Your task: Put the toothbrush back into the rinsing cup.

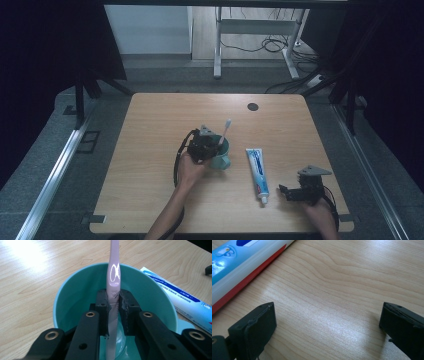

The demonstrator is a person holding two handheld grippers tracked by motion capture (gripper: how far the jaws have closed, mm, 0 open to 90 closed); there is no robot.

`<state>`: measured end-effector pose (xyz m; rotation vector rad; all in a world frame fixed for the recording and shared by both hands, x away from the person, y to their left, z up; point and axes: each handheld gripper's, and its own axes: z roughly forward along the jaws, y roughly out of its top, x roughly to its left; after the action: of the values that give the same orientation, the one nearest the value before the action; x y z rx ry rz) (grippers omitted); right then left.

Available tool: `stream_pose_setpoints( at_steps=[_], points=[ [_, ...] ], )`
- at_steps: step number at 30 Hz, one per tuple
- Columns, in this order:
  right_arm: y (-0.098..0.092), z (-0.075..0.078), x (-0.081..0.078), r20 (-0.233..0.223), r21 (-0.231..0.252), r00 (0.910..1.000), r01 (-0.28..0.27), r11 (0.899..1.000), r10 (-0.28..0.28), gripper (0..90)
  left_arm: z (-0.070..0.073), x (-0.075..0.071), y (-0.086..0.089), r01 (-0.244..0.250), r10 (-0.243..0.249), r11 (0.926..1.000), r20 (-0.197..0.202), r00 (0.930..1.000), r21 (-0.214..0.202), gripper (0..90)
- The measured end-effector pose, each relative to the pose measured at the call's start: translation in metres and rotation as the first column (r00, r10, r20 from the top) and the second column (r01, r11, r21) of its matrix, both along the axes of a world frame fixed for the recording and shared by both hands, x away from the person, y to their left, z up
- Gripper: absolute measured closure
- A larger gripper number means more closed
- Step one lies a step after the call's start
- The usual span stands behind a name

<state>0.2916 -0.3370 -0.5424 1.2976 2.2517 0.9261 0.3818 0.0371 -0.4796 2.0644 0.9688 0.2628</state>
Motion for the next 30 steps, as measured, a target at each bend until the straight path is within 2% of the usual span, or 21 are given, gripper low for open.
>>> stream_pose_setpoints(
  at_steps=[11,19,30],
  points=[
    [0.000,0.000,0.000,0.000,0.000,1.0000,0.000,1.000,0.000,0.3,0.002,0.002,0.000,-0.003,0.003,1.0000,-0.038,0.9993,0.006,76.1],
    [0.000,0.000,0.000,0.000,0.000,1.0000,0.001,1.000,-0.001,0.3,0.003,0.000,-0.004,-0.008,0.008,0.9992,-0.016,0.9998,0.040,67.9],
    [0.000,0.000,0.000,0.000,0.001,1.0000,0.001,1.000,-0.001,0.3,0.011,-0.003,-0.001,-0.026,0.025,0.9987,0.016,0.9996,0.043,59.0]
  ],
)
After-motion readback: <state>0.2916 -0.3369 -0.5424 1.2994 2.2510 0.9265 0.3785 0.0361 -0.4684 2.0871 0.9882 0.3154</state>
